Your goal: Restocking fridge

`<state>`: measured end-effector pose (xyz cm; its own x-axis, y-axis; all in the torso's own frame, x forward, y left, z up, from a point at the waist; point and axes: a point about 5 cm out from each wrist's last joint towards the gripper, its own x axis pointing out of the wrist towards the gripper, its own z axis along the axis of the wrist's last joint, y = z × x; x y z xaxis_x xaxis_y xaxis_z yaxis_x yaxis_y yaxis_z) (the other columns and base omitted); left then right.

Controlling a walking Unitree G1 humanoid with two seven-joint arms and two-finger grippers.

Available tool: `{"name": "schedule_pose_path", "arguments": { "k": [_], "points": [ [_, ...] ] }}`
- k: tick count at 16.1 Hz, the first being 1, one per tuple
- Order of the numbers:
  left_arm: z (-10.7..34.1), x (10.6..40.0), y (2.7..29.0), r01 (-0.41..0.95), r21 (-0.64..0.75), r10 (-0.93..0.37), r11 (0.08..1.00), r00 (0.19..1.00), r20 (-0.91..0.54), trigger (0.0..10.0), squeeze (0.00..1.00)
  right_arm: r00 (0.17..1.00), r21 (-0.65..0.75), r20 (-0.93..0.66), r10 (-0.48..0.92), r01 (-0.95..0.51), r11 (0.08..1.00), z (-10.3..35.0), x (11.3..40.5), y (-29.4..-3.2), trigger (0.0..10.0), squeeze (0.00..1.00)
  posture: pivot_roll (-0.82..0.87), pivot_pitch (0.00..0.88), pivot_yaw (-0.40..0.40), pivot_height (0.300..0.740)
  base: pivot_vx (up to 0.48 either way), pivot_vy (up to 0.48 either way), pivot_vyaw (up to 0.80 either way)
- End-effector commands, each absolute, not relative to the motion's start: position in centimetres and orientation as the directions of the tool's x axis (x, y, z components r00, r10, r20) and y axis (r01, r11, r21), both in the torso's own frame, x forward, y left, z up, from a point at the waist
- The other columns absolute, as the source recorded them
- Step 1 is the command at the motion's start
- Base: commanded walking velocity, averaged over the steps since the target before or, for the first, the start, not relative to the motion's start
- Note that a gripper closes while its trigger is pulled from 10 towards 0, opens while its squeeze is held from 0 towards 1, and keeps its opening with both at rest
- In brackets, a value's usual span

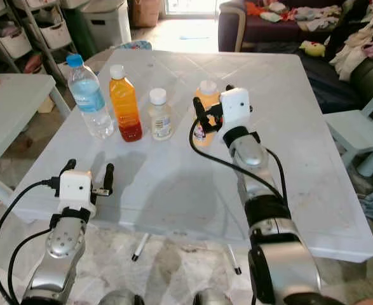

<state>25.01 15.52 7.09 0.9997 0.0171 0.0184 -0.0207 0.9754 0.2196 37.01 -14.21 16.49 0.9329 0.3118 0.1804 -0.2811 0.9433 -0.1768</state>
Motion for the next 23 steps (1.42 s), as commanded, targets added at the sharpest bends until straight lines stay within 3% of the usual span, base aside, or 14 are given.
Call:
{"name": "schedule_pose_path", "arguments": {
  "k": [1,2,3,4,18,23],
  "points": [
    [7.2,25.0,15.8,-0.022,0.236,0.019,0.972,1.000,0.016,10.0,0.00,0.930,-0.179,0.191,0.314,-0.281,0.943,17.3,37.6,-14.2,10.0,0.00,0.08,0.032,0.040,0.740,0.000,0.000,0.00],
    [7.2,25.0,15.8,-0.022,0.236,0.019,0.972,1.000,0.016,10.0,0.00,0.929,-0.177,0.189,0.319,-0.288,0.941,17.5,37.8,-14.1,10.0,0.00,0.08,0.032,0.039,0.740,0.000,0.000,0.00],
    [7.2,25.0,15.7,-0.021,0.236,0.018,0.972,1.000,0.017,10.0,0.00,0.928,-0.187,0.180,0.327,-0.294,0.937,17.5,37.9,-14.1,4.5,0.00,0.08,0.033,0.038,0.740,0.000,0.000,0.00],
    [7.2,25.0,15.7,-0.022,0.235,0.019,0.972,1.000,0.016,10.0,0.00,0.930,-0.187,0.167,0.329,-0.297,0.936,17.4,38.0,-14.2,0.0,0.00,0.08,0.033,0.037,0.740,0.000,0.000,0.00],
    [7.2,24.7,15.6,-0.019,0.231,0.018,0.973,1.000,0.007,10.0,0.00,0.926,-0.130,0.107,0.361,-0.347,0.929,16.3,38.3,-14.2,0.0,0.00,0.09,0.043,0.033,0.740,0.000,0.000,0.00],
    [6.8,24.4,16.1,-0.068,0.209,0.074,0.975,0.997,-0.019,10.0,0.00,0.914,-0.111,0.238,0.329,-0.311,0.944,17.0,36.6,-13.2,0.0,0.00,0.08,0.058,0.027,0.740,0.000,0.000,0.00]
  ]
}}
